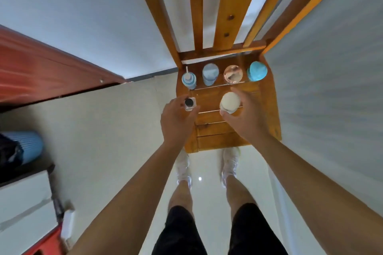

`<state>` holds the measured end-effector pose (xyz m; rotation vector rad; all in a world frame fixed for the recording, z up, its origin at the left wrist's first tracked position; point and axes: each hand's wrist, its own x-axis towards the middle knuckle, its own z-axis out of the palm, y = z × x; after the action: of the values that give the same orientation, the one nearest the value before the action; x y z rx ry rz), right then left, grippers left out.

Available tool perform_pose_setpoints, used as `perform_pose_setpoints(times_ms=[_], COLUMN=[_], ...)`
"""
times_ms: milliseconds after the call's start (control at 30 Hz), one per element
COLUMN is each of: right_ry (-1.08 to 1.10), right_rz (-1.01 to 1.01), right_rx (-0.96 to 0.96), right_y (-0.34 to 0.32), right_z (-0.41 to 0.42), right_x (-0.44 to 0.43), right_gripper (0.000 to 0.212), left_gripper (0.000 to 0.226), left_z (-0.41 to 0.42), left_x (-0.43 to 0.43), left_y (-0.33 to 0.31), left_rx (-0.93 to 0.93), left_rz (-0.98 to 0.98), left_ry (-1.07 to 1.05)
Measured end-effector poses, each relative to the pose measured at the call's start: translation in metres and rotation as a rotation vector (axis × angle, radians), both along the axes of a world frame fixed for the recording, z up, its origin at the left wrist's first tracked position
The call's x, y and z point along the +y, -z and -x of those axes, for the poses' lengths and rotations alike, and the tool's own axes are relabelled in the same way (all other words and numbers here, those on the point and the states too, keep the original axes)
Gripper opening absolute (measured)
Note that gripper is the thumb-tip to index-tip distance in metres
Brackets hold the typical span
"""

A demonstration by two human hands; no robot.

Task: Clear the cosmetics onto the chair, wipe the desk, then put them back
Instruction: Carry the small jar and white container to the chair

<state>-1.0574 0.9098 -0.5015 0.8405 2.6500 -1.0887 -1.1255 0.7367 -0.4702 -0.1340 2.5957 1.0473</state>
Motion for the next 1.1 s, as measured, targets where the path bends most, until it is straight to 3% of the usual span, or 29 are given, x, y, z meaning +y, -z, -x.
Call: perform_pose_setpoints(times_ms=[300,633,733,867,1100], right_ry=[-0.074,-0.062,-0.066,-0.11,-0.19], right_rz=[-0.057,-0.118,-0.135,-0.199,-0.217], right_rx=[-0.074,0.01,-0.051,-0.008,0.208], right_y=[0.148,0.185,0.174,0.136,0.016], right_z=[0.028,0.044,0.031,0.009,-0.007], right_x=[-0.013,-0.017,-0.018,-0.022,-0.029], right_gripper=[0.075,0.086,0.092,0.082,0.069], left_gripper=[0.043,0.056,0.064,0.061,0.066], left_z=[0.009,0.018,0.012,-0.003,-0.009], left_x=[0.003,0.016,0.012,-0.007,-0.046], left_y=[0.147,0.201,0.195,0.163,0.019], left_rx=[-0.075,0.041,0.023,0.11,0.262], left_rz=[0.016,-0.063,-0.059,0.057,0.24], left_ry=[-0.009,-0.088,-0.062,0.024,0.146])
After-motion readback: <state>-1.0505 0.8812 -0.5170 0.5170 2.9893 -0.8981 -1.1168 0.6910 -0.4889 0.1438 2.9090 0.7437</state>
